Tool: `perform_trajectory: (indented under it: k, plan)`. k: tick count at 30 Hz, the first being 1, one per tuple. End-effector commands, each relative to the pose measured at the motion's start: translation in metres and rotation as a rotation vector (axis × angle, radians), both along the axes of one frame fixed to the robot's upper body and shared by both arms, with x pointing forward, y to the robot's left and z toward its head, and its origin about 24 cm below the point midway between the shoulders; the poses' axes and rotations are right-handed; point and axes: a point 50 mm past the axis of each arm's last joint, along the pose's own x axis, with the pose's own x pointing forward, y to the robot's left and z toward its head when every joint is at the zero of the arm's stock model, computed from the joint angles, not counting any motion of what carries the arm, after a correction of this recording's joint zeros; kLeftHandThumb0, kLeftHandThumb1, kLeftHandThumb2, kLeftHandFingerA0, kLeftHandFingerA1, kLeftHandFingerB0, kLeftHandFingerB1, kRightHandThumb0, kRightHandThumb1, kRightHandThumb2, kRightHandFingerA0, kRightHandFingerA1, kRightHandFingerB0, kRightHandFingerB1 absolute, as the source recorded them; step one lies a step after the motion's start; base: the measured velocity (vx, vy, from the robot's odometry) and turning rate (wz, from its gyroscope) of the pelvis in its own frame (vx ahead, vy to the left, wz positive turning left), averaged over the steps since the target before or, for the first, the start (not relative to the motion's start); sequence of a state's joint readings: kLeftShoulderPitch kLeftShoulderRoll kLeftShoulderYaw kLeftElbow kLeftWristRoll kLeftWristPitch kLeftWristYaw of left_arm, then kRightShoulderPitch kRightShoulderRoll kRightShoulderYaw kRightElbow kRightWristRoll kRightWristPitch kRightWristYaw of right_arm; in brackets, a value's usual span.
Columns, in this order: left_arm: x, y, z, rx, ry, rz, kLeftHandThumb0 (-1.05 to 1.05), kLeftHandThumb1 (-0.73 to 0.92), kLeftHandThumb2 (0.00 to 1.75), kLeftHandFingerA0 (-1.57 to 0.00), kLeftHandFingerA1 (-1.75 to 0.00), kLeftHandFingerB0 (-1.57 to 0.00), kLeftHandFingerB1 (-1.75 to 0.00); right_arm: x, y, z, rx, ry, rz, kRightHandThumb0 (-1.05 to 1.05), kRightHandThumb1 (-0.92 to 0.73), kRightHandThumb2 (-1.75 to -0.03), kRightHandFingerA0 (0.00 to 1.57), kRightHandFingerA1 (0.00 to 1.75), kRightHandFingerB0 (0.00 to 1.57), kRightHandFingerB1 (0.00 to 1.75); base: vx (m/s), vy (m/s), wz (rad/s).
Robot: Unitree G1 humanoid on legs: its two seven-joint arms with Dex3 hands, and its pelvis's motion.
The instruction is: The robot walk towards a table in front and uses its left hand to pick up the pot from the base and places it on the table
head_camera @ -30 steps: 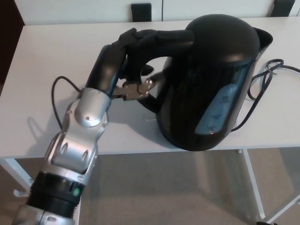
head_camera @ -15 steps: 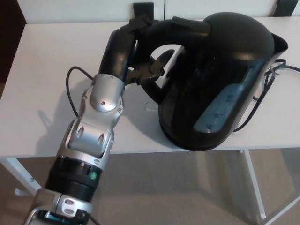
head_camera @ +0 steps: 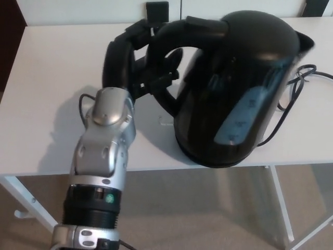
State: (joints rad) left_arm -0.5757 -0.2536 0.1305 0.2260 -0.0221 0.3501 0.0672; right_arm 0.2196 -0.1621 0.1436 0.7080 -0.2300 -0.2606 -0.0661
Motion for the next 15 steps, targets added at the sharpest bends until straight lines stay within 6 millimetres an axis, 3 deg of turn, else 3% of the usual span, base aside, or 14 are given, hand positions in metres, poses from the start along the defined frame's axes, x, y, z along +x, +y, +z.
perform_trajectory:
  k: [1,2,3,7,8,9,15]
  plan:
    - [0.008,-0.012,0.027,-0.382,0.082,-0.064,-0.17,0.84,0.66,-0.75,-1.64,-0.66,-1.23,0.003,-0.004,0.001,-0.016,-0.002,0.013,0.02,-0.91,-0.66,0.29,0.44,0.26,0.4,0.0,0.0,0.0]
    - [0.008,-0.012,0.027,-0.384,0.084,-0.064,-0.17,0.84,0.66,-0.75,-1.64,-0.66,-1.23,0.003,-0.004,0.001,-0.016,-0.002,0.013,0.02,-0.91,-0.66,0.29,0.44,0.26,0.4,0.0,0.0,0.0]
    - [0.011,-0.006,0.049,-0.503,0.062,-0.043,-0.22,0.87,0.65,-0.75,-1.61,-0.59,-1.14,0.006,-0.001,0.002,-0.003,-0.008,0.019,0.02,-0.92,-0.66,0.28,0.44,0.25,0.4,0.0,0.0,0.0]
    - [0.011,-0.005,0.052,-0.52,0.065,-0.043,-0.22,0.87,0.65,-0.75,-1.61,-0.59,-1.14,0.006,-0.001,0.001,-0.002,-0.009,0.02,0.02,-0.92,-0.66,0.28,0.44,0.25,0.4,0.0,0.0,0.0]
    - [0.01,0.003,0.066,-0.548,0.037,-0.023,-0.22,0.84,0.65,-0.72,-1.67,-0.56,-1.25,0.005,0.001,0.001,0.002,-0.005,0.034,0.02,-0.92,-0.67,0.29,0.45,0.25,0.4,0.0,0.0,0.0]
    - [0.01,0.007,0.074,-0.561,0.02,-0.017,-0.23,0.86,0.65,-0.77,-1.63,-0.66,-1.23,0.004,0.001,0.001,0.0,-0.002,0.042,0.02,-0.92,-0.67,0.29,0.45,0.25,0.4,0.0,0.0,0.0]
    - [0.01,0.018,0.091,-0.617,-0.019,0.013,-0.23,0.85,0.68,-0.75,-1.64,-0.67,-1.19,0.005,0.002,0.001,-0.008,0.002,0.049,0.02,-0.92,-0.67,0.29,0.45,0.25,0.4,0.0,0.0,0.0]
